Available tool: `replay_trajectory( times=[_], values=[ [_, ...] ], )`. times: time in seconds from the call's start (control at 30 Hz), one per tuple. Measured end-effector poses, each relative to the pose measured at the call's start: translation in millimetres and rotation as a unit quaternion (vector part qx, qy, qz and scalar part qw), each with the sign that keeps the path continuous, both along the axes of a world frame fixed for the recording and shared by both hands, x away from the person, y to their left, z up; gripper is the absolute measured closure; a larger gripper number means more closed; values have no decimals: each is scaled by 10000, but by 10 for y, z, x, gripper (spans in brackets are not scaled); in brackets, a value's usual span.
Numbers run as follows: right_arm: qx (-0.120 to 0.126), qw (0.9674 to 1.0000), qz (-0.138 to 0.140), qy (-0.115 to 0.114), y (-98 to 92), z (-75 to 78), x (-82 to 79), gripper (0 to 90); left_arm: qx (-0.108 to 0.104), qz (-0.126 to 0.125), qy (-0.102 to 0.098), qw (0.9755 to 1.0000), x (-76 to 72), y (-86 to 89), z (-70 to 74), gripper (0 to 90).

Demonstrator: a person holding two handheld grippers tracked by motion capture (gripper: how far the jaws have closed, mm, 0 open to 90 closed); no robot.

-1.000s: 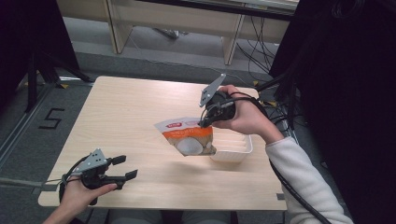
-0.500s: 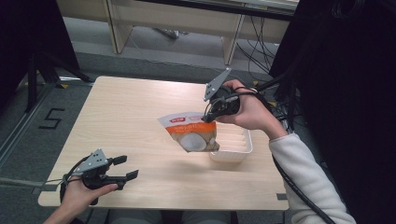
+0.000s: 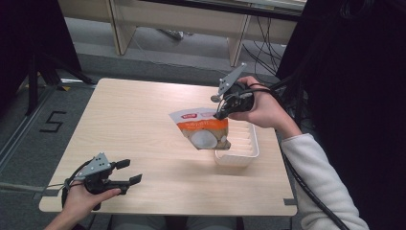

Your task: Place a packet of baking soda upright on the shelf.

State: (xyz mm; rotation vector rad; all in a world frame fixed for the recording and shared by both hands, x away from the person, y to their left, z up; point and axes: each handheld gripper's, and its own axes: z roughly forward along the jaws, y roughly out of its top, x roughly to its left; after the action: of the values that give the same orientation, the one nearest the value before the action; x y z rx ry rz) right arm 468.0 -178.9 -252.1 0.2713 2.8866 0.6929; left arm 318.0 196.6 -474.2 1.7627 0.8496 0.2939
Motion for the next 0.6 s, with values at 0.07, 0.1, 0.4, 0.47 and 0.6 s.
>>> replay_trajectory(
  times=[0.07, 0.1, 0.4, 0.47, 0.6],
  values=[
    [-31, 10000, -24, 22, -27, 5, 15, 900, 2, 2, 0, 10000, 1, 0, -1, 251],
    [7, 10000, -60, -27, -41, 5, 17, 900, 0, 0, 0, 10000, 2, 1, -1, 251],
    [78, 9997, -215, -55, -129, 30, 60, 900, 24, -18, -53, 10000, 9, 8, 5, 251],
    [81, 9997, -202, -74, -149, 34, 80, 900, 30, -13, -53, 10000, 12, 10, 6, 251],
    [85, 9996, -238, -128, -200, 51, 108, 900, -33, 51, -47, 10000, 6, 7, 9, 253]
  ],
)
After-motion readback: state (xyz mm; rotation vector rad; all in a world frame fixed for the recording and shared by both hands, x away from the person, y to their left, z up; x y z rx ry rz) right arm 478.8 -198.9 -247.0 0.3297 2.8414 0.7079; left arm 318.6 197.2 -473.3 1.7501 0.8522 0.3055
